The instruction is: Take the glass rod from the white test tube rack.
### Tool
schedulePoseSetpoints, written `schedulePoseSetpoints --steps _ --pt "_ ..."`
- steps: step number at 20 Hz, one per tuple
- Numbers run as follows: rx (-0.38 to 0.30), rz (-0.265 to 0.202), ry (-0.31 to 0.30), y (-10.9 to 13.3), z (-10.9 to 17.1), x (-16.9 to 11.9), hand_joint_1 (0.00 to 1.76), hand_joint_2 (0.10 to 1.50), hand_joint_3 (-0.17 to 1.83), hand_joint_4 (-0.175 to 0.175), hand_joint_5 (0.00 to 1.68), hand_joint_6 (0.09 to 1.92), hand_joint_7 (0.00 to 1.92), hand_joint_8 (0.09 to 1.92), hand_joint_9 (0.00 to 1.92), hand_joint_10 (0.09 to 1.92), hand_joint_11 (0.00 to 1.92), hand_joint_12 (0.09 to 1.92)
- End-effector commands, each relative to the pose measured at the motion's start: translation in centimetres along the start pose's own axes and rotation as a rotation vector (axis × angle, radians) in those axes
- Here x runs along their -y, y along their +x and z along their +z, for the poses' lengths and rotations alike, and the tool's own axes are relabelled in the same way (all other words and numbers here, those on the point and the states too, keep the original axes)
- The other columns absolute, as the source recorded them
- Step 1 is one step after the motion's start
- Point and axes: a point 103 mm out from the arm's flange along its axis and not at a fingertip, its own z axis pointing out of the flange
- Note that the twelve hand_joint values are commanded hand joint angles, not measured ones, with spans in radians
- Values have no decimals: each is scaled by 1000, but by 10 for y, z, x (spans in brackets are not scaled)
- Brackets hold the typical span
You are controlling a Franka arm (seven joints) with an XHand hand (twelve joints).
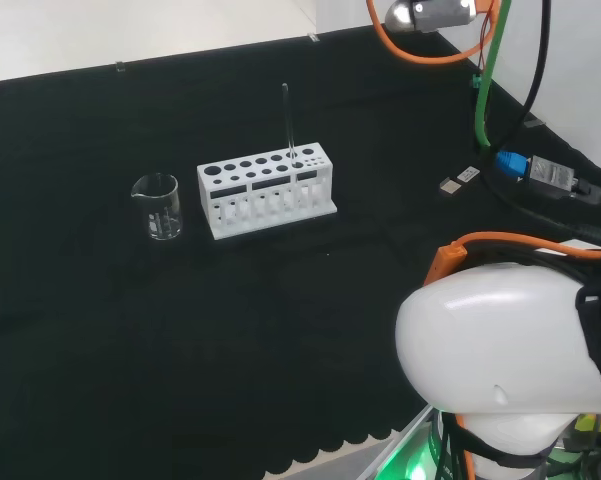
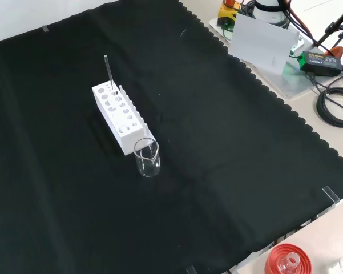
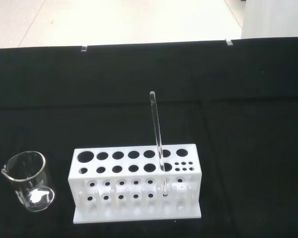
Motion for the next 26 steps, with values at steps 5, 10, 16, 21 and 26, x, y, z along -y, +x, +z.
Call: schedulePoseSetpoints --steps 5,10,16,21,26 --pt "5 134 -48 -47 -47 41 593 786 309 16 79 87 18 583 167 751 13 1433" --pt "4 137 -49 -47 -47 41 589 789 302 15 94 87 5 669 123 949 0 1479" --pt "-2 131 -34 -51 -49 34 589 788 306 14 109 87 17 707 159 960 0 1514" --pt "-10 113 -48 -51 -51 24 587 788 311 13 122 87 30 730 187 961 0 1554" --pt "-10 107 -43 -51 -54 14 585 789 315 11 134 87 55 747 215 967 32 1578"
